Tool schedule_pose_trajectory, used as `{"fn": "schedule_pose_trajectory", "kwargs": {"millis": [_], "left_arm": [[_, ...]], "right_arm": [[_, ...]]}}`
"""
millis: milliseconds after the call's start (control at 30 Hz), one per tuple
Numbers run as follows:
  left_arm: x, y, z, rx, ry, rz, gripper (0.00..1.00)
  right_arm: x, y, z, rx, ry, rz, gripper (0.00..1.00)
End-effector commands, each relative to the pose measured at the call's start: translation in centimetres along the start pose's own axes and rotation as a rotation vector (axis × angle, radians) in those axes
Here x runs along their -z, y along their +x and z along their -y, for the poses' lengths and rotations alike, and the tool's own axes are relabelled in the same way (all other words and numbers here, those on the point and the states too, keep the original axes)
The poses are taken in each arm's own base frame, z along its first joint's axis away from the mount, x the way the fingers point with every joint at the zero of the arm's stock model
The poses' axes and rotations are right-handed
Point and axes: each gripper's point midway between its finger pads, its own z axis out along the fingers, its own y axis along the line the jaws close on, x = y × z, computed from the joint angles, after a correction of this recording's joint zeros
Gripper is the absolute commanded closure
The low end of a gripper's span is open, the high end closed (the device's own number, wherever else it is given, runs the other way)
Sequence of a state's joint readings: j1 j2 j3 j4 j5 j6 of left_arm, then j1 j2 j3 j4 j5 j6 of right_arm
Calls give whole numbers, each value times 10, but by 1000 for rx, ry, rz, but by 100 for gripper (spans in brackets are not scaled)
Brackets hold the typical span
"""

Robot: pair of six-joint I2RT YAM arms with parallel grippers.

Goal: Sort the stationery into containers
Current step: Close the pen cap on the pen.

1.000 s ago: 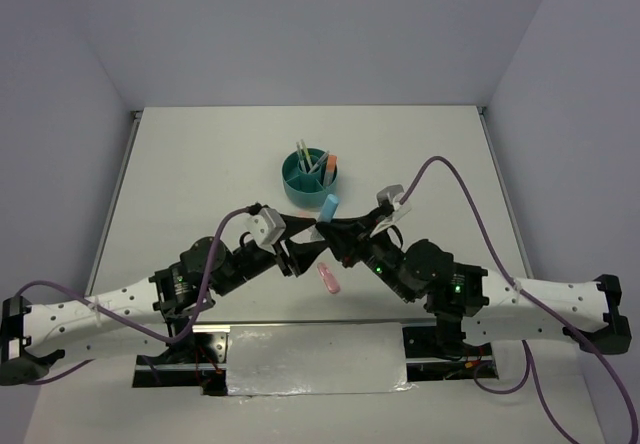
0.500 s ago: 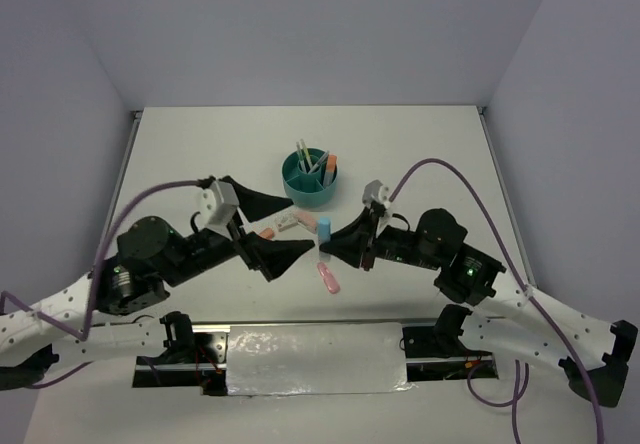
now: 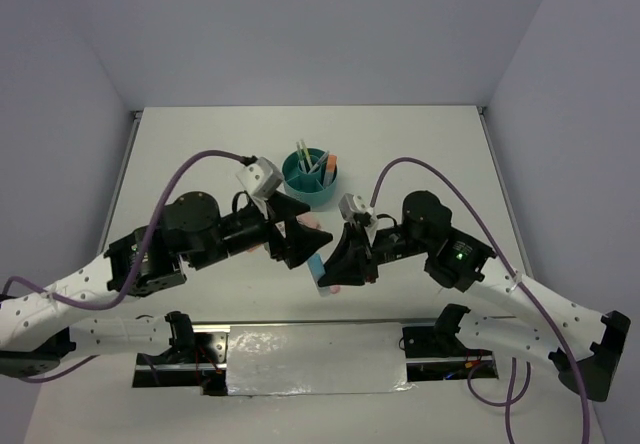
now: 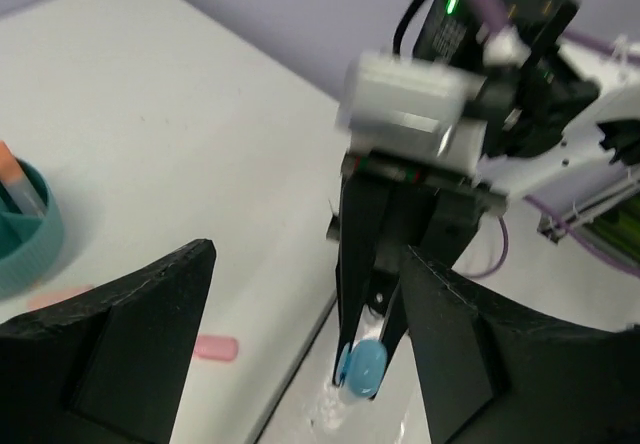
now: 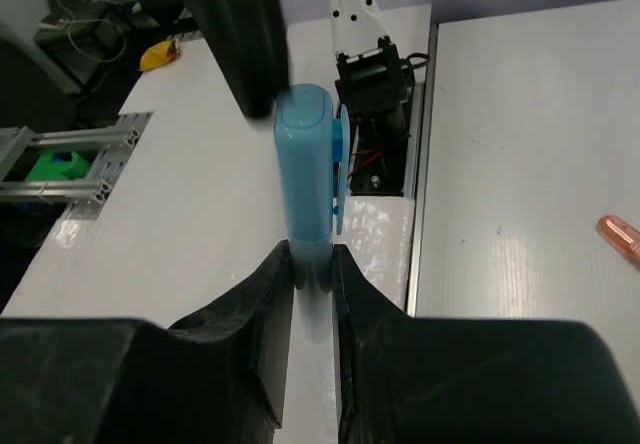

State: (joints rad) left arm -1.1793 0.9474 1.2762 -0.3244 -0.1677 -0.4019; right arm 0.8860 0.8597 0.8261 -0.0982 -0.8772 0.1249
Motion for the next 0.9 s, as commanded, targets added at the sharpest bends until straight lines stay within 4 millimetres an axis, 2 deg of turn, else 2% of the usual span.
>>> {"fn": "schedule_pose_trajectory", "kwargs": {"millis": [0,67,167,400,433,533,600,633,767,800,867], "left_arm": [[5,11,11,41,71,-30,13],[4,21,16,46,114,-48,17],[5,25,16,62,120,-48,26],[7,29,20,75,158,-45,28],[7,30,20,75,160,-48,32],[4,34,20,79,159,-54,37],[3,35,20,81,167,-54,47],[2,37,19,81,161,-57,64],[-3,42,18,84,156,-71,95],[-4,44,17,88,154,-76,100],[-7,54,15,97,151,-100,100]], "right_arm": [[8,-25,-15,74,-43,42,100],[10,-26,-13,73,-27,49,100],[13,-30,-11,77,-16,62,100],[12,-34,-2,67,25,59,100],[13,-36,0,69,37,63,100],[15,-42,0,82,53,81,100],[15,-45,-1,88,53,89,100],[15,-45,-1,88,51,90,100],[16,-56,-1,98,69,128,100],[18,-61,-1,108,84,148,100],[23,-78,3,123,134,228,100]]}}
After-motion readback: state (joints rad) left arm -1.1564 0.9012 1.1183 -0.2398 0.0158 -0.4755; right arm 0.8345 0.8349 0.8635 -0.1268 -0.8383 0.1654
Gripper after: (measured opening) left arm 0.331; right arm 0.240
